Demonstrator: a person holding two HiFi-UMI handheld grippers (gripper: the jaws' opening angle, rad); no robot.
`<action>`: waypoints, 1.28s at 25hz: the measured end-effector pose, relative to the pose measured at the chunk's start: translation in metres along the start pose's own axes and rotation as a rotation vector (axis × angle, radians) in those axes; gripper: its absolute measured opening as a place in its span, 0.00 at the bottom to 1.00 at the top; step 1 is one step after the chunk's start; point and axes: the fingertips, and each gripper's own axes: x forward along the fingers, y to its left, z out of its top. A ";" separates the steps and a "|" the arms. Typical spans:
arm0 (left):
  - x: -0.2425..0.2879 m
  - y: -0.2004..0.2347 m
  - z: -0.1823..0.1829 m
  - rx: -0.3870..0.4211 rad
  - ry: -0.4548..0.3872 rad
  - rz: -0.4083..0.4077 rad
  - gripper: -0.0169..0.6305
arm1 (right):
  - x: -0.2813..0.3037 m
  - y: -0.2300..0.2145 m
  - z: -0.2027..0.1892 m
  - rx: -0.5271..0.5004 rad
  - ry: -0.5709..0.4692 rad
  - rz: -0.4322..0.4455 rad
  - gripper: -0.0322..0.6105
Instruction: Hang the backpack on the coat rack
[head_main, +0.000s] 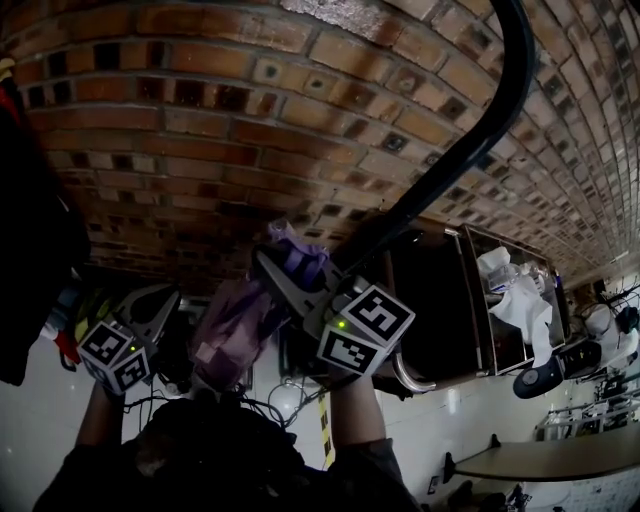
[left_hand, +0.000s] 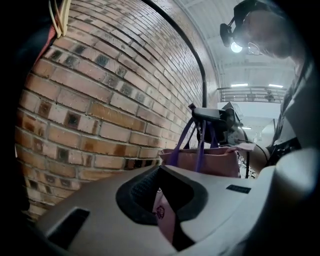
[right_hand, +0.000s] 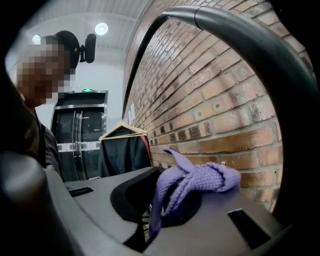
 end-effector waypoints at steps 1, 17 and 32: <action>0.002 0.000 0.000 -0.003 -0.001 0.005 0.05 | -0.002 -0.001 0.001 0.014 -0.011 0.006 0.06; 0.032 -0.026 -0.002 -0.008 0.029 -0.016 0.05 | -0.054 -0.027 -0.038 0.116 -0.054 -0.119 0.06; 0.024 -0.053 -0.024 -0.015 0.059 -0.048 0.05 | -0.078 -0.041 -0.094 0.094 -0.095 -0.246 0.06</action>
